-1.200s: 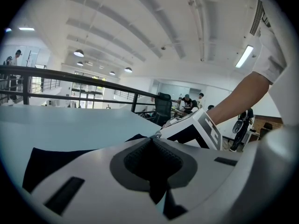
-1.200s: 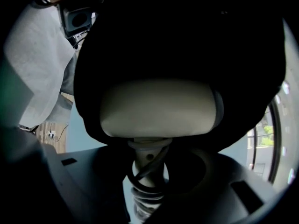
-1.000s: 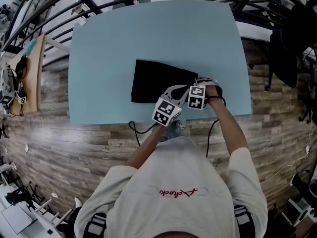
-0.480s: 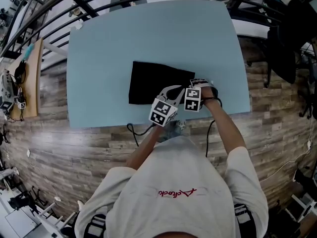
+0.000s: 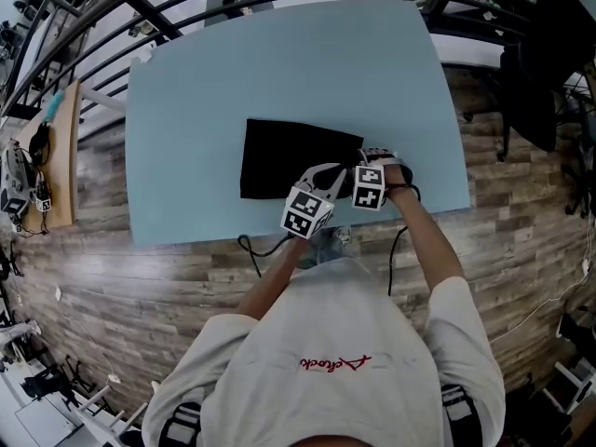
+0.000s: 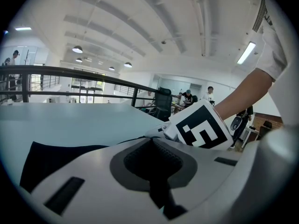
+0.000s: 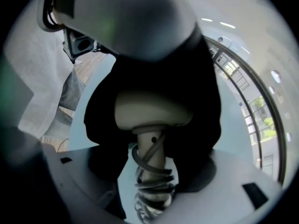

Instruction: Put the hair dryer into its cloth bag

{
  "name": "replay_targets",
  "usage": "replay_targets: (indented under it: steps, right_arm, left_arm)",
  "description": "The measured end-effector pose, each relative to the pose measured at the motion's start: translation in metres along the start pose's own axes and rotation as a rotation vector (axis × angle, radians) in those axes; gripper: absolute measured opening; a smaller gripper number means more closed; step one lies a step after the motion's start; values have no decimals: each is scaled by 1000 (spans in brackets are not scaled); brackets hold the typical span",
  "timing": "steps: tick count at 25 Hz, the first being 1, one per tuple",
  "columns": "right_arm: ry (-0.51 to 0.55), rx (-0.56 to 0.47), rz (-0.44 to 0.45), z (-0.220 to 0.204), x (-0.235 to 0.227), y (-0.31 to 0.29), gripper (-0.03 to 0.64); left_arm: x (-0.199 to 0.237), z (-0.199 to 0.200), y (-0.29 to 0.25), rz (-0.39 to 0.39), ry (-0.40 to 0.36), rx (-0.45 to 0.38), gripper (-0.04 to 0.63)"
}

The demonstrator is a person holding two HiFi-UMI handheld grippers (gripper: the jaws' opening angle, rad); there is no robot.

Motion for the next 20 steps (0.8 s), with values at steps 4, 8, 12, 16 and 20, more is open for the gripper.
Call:
replay_targets:
  steps: [4, 8, 12, 16, 20]
  right_arm:
    - [-19, 1, 5, -18, -1, 10, 310]
    - [-47, 40, -4, -48, -6, 18, 314]
    - [-71, 87, 2, -76, -8, 21, 314]
    - [-66, 108, 4, -88, -4, 18, 314]
    - [-71, 110, 19, -90, -6, 18, 314]
  left_arm:
    - [-2, -2, -4, 0, -3, 15, 18]
    - [-3, -6, -10, 0, 1, 27, 18]
    - [-7, -8, -19, -9, 7, 40, 18]
    - [-12, -11, -27, -24, 8, 51, 18]
    - [-15, -11, -33, -28, 7, 65, 18]
Point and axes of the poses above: the fingertips, and each gripper's own axes: y backward along the fingers, x to its left, z out of its top, the point moved 3 cm from there along y, backward along the fingers, and after that the axes turned 8 degrees about -z, right-handed, at the moved point
